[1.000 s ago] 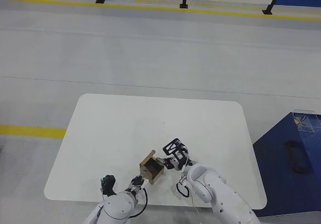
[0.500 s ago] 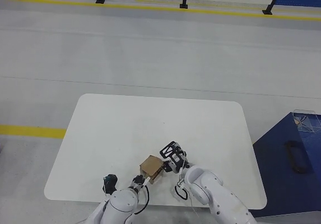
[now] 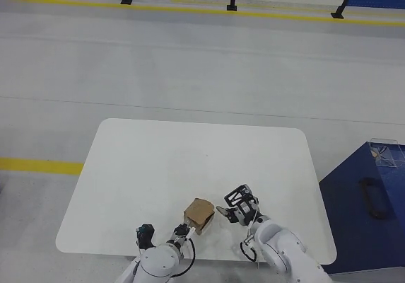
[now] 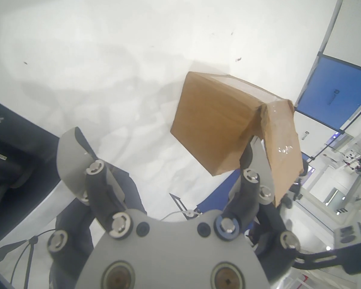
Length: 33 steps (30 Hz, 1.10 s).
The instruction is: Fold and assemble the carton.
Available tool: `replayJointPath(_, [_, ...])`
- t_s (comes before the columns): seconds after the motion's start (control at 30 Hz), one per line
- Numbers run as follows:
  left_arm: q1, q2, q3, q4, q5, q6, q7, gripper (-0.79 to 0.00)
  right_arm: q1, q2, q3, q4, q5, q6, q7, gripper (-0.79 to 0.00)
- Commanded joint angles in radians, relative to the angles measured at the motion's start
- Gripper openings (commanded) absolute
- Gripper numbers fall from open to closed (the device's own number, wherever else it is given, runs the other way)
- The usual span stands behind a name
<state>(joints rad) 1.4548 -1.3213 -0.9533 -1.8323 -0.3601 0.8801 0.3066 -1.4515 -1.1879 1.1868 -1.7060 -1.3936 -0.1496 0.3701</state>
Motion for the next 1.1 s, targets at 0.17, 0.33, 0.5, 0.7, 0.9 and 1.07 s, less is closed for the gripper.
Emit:
replayJointPath(0.17, [0.128,0.014,-0.087,-0.155,0.025,0.035,0.051,0.000,-0.097,0.019,0.056,-0.063,0.012,-0.109,0.064,0.000])
replayJointPath(0.33, [0.187,0.025,-0.148,-0.236,0.033,0.051,0.013,0.000,-0.026,0.003,-0.002,0.022,0.049,-0.085,0.064,0.000])
replayJointPath(0.5, [0.194,0.027,-0.164,-0.241,0.030,0.029,-0.032,0.000,0.088,-0.022,-0.079,0.136,0.062,-0.024,0.053,0.000])
replayJointPath(0.7, [0.197,0.023,-0.129,-0.225,0.048,0.016,-0.050,0.000,0.197,-0.049,-0.143,0.222,0.082,0.017,0.051,0.000])
replayJointPath(0.9, [0.191,0.021,-0.089,-0.208,0.085,0.029,-0.068,0.000,0.287,-0.076,-0.206,0.285,0.073,0.065,0.047,0.000])
replayJointPath(1.07, [0.183,0.028,-0.052,-0.214,0.158,0.009,-0.126,0.000,0.348,-0.102,-0.244,0.337,0.135,0.084,0.030,0.000])
